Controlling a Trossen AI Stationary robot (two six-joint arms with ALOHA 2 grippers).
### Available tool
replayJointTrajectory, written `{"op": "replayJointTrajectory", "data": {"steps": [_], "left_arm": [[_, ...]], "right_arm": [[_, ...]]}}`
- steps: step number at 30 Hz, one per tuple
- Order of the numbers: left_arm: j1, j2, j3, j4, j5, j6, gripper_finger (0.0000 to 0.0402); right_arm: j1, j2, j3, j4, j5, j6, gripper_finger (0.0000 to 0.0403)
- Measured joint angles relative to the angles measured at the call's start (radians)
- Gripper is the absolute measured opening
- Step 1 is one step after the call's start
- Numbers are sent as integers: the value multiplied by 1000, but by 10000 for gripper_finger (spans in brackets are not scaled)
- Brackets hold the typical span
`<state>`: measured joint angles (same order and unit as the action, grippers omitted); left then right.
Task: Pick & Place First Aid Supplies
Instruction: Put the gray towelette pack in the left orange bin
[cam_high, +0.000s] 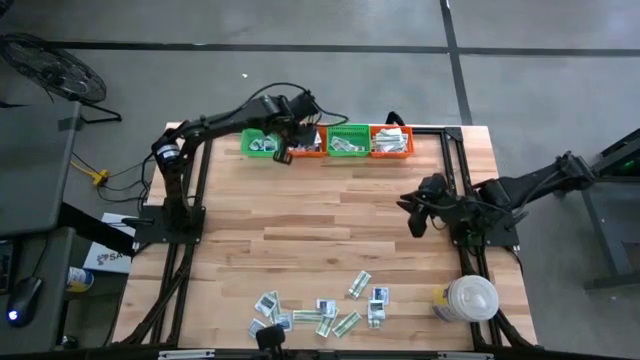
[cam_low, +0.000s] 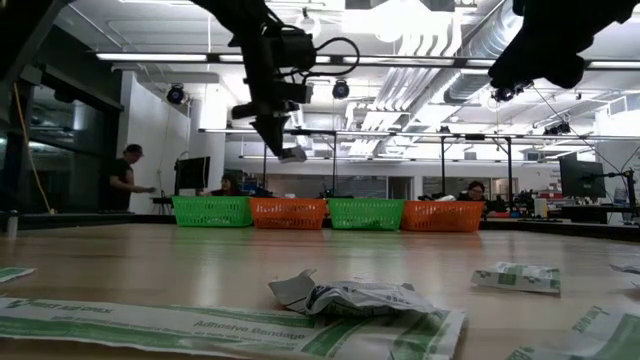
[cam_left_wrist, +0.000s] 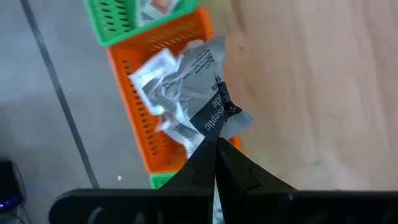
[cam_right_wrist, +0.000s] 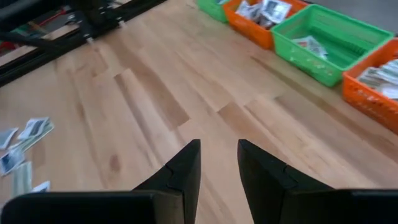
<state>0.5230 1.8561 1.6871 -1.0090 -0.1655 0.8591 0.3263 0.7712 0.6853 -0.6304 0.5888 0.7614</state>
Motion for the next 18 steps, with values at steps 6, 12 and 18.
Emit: {"op": "replayJointTrajectory", "data": {"steps": [6,12,18], "left_arm": [[45,2,1,74,8,7,0],[72,62,2,114,20,58,0],[107,119,1,144,20,61,0]], "right_arm": [[-86,0,0,0,5,-13,99],[-142,0,0,0,3,-14,99],[-163,0,0,4,2,-12,99]]}}
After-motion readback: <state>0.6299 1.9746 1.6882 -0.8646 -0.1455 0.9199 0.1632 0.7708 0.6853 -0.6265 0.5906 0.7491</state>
